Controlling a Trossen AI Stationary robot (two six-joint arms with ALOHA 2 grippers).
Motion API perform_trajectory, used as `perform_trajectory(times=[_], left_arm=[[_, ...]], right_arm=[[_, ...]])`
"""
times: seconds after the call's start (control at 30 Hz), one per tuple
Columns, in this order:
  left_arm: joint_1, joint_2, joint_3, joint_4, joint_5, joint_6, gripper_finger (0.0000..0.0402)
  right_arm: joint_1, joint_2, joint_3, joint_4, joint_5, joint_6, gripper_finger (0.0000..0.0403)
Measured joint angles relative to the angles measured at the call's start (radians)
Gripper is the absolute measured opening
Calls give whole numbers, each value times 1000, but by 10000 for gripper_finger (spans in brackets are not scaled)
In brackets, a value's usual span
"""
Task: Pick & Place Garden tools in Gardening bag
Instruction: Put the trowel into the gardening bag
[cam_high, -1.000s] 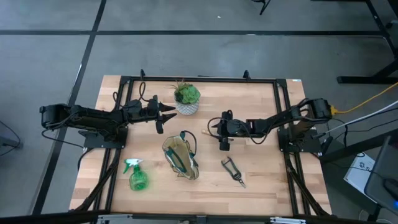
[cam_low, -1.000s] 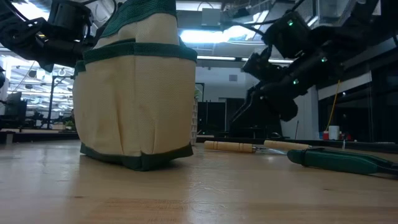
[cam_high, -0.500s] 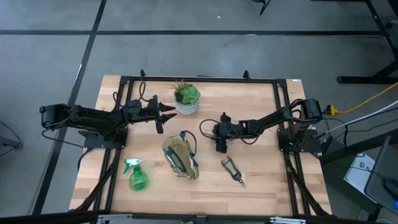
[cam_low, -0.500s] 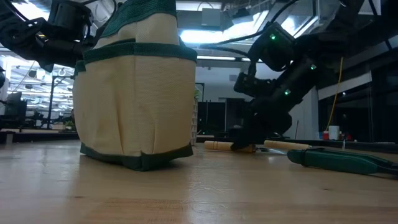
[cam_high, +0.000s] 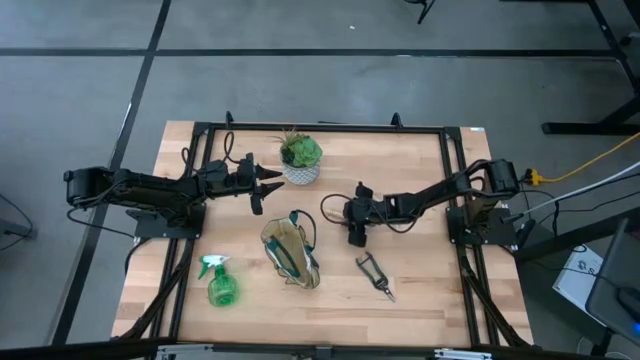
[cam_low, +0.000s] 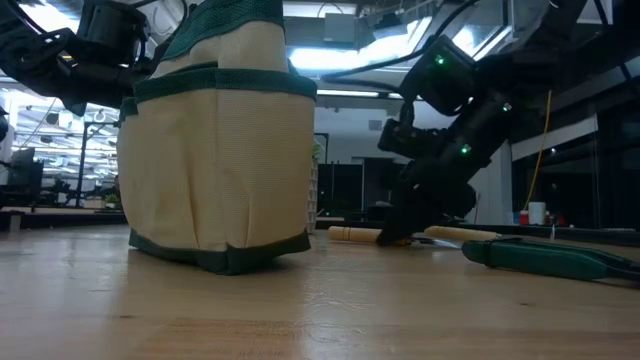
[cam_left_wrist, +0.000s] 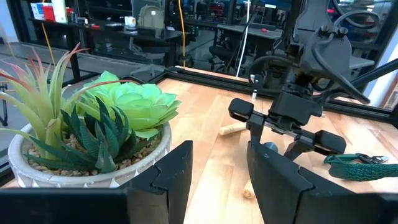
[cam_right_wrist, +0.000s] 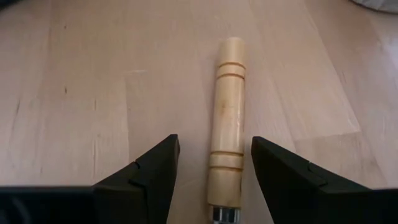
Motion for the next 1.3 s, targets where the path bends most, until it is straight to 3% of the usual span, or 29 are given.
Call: perform_trajectory(times=[0.17,0.37,0.43,0.77,1.07,1.3], left_arm=[[0,0,0,0,0,0,148],[0,0,0,0,0,0,148],[0,0,0,0,0,0,148],[0,0,0,0,0,0,148],[0,0,0,-1,-1,0,148],[0,0,0,-1,-2,0,148]], right_arm=[[9,0,0,-2,-1,-6,188],[11,0,-1,9,-18,29,80],[11,0,-2,12,-18,40,62],[10,-1,-3,164,-13,61,63],[-14,-112,43,200,20,137,63],[-13,-166,103,251,72,97,63]])
